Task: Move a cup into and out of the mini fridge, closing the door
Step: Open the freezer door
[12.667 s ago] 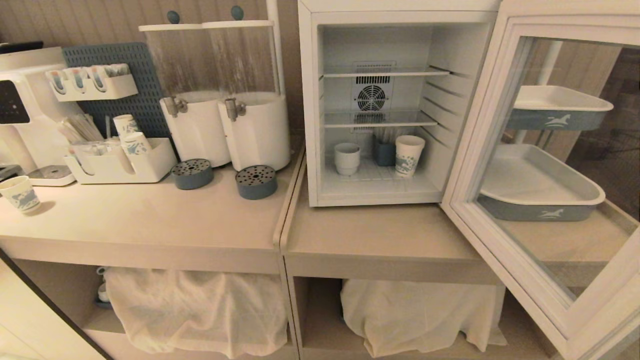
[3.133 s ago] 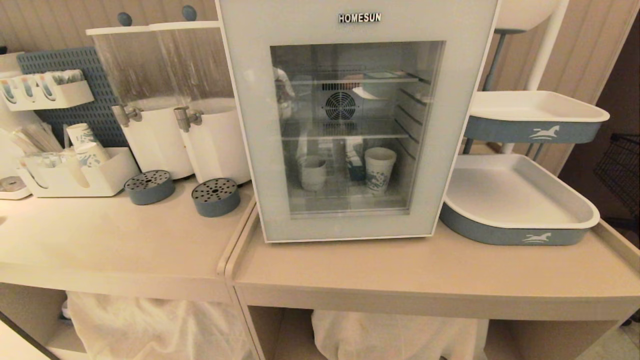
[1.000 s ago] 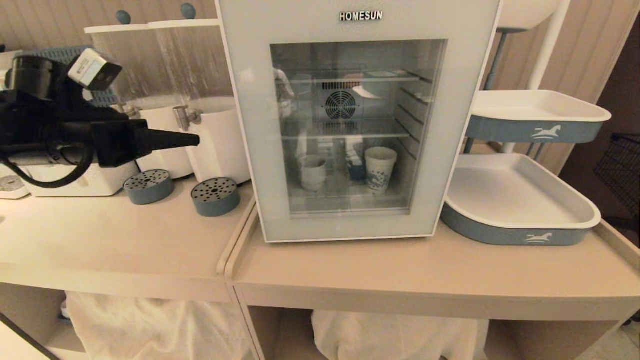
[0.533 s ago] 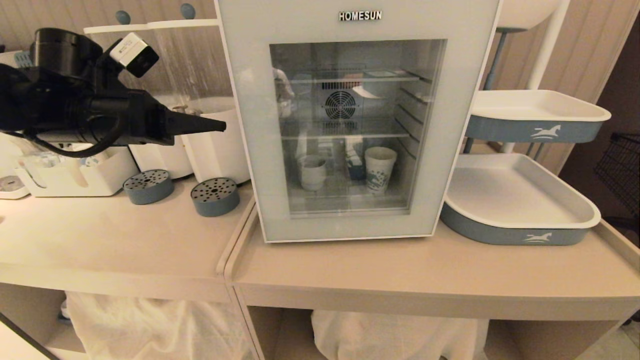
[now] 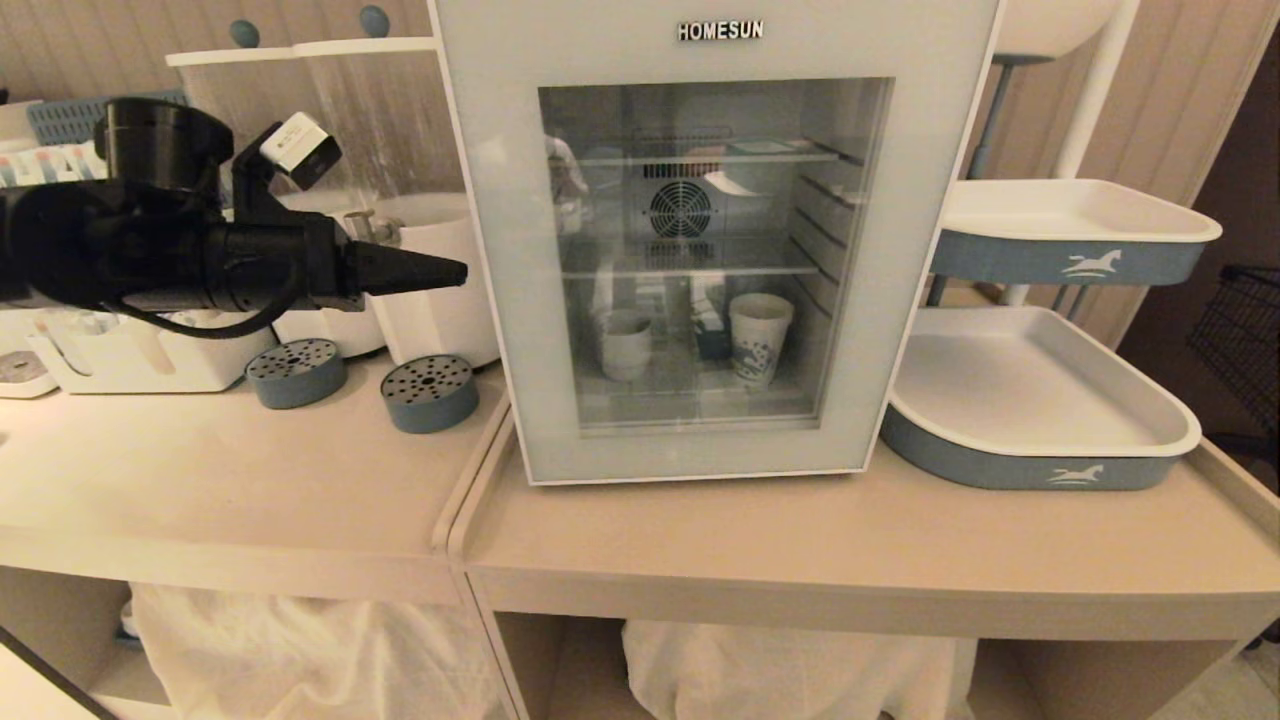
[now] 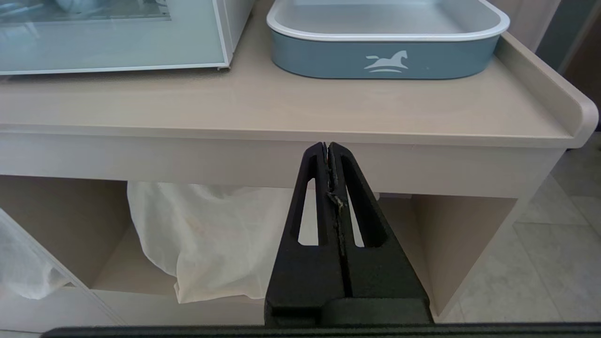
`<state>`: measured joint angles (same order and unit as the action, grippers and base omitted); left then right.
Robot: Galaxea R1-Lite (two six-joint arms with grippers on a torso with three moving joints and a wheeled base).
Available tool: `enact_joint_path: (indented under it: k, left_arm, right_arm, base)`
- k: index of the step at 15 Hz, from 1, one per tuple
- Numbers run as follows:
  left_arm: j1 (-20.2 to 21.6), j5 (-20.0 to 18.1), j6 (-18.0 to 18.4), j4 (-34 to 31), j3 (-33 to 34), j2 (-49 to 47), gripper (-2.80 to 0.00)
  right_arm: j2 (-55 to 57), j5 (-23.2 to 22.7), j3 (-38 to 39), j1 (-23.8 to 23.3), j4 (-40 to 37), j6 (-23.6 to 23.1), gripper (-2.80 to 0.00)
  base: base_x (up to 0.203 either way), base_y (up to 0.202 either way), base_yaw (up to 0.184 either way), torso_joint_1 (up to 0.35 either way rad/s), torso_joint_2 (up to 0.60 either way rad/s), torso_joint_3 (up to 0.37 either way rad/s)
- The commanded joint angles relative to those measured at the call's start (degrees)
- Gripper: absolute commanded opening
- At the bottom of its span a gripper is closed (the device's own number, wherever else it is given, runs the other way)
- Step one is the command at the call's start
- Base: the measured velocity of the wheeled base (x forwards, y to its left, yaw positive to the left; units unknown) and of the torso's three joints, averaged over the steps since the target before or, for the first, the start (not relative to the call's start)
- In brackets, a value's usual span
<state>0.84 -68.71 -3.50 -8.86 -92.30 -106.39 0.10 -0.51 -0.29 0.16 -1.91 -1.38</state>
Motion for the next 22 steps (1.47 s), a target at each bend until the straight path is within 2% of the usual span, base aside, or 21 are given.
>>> enact_joint_path:
  k: [1, 5, 8, 10, 13, 15, 16, 18, 20, 22]
  left_arm:
    - [0.03, -0.25, -4.78, 1.53, 0.05, 0.39, 0.00]
    - [-0.05, -1.05, -5.26, 8.15, 1.56, -0.12, 0.00]
    - [-0.05, -4.30, -3.68, 9.74, 4.76, 0.23, 0.00]
    - [-0.05, -6.27, 1.40, 13.45, 8.65, 0.64, 0.00]
    - [-0.05, -6.97, 6.13, 14.83, 11.65, 0.62, 0.00]
    - [-0.12, -7.04, 12.73, 14.69, 12.96, -0.02, 0.00]
    - [-0.24, -7.05, 14.68, 14.66, 13.55, -0.50, 0.00]
    - [-0.51, -7.04, 15.40, 14.75, 13.55, -0.85, 0.00]
    - [-1.63, -6.87, 18.87, 14.75, 13.20, -1.80, 0.00]
    - [-2.98, -6.47, 20.16, 14.84, 12.93, -2.74, 0.00]
  right_arm:
    - [-0.01, -0.02, -0.04, 0.02, -0.02, -0.03, -2.80]
    - [-0.01, -0.02, -0.06, 0.02, -0.02, -0.03, -2.80]
    - [-0.01, -0.02, -0.04, 0.02, -0.02, -0.03, -2.80]
    - [-0.01, -0.02, -0.06, 0.02, -0.04, -0.03, -2.80]
    - [-0.01, -0.02, -0.06, 0.02, -0.09, -0.03, -2.80]
    - [-0.01, -0.02, -0.06, 0.02, -0.11, -0.03, -2.80]
    - [-0.01, -0.02, -0.06, 0.02, -0.11, -0.05, -2.80]
    - [-0.01, -0.06, -0.06, 0.02, -0.11, -0.07, -2.80]
    - [-0.01, -0.02, -0.06, 0.02, -0.11, -0.12, -2.80]
    - [-0.01, -0.02, -0.06, 0.02, -0.11, -0.12, -2.80]
  base:
    - [0.000, 0.000, 0.000, 0.000, 0.00, 0.000]
    - [0.000, 0.000, 0.000, 0.000, 0.00, 0.000]
    - [0.000, 0.000, 0.000, 0.000, 0.00, 0.000]
    - [0.000, 0.000, 0.000, 0.000, 0.00, 0.000]
    - [0.000, 0.000, 0.000, 0.000, 0.00, 0.000]
    - [0.000, 0.000, 0.000, 0.000, 0.00, 0.000]
    - [0.000, 0.000, 0.000, 0.000, 0.00, 0.000]
    - [0.000, 0.000, 0.000, 0.000, 0.00, 0.000]
    - [0.000, 0.000, 0.000, 0.000, 0.00, 0.000]
    - [0.000, 0.000, 0.000, 0.000, 0.00, 0.000]
